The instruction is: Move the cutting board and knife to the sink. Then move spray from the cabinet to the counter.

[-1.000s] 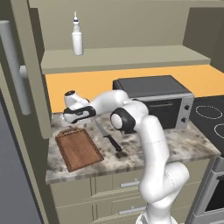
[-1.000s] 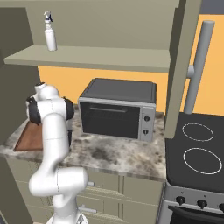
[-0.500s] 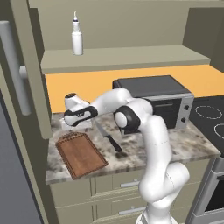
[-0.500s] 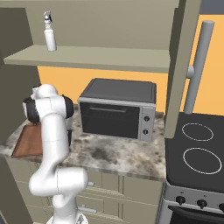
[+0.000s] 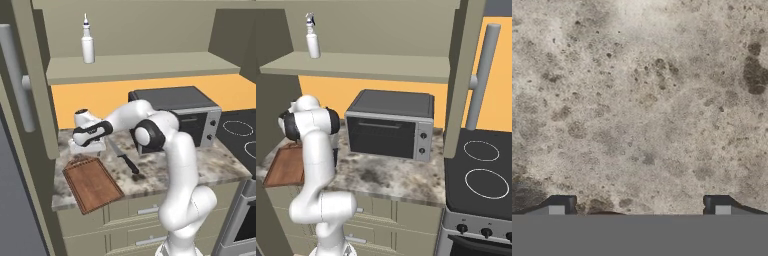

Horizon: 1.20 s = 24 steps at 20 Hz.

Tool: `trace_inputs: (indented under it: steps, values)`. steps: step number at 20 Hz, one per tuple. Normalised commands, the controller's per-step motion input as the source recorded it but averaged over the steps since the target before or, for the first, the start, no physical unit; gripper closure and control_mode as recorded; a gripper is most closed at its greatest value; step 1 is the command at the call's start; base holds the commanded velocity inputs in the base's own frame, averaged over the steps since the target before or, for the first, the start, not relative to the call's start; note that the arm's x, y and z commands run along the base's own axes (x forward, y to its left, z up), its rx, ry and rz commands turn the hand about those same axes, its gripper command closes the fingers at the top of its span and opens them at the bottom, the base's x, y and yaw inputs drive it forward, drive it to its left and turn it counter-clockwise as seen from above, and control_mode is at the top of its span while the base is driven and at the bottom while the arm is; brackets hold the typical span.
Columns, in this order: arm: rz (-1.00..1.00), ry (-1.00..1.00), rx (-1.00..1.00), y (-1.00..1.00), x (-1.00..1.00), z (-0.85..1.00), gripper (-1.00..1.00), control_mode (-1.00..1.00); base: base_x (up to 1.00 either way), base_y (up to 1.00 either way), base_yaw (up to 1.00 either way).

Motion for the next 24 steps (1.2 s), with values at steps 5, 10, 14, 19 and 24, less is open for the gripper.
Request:
trace_inputs:
  steps: [5,10,14,19,24]
  values:
    - [0.00,0.07,0.00,0.04,-0.80,-0.44,-1.00,-1.00,0.00,0.00,0.00]
    - [0.00,0.05,0.00,0.01,-0.78,-0.44,-1.00,-1.00,0.00,0.00,0.00]
    - [0.00,0.00,0.00,-0.02,-0.40,-0.26,-1.00,-1.00,0.00,0.00,0.00]
    - [0.00,-0.07,0.01,-0.12,-0.05,0.19,-1.00,-1.00,0.00,0.00,0.00]
    - [0.01,-0.09,0.00,-0.08,-0.08,0.44,-1.00,-1.00,0.00,0.00,0.00]
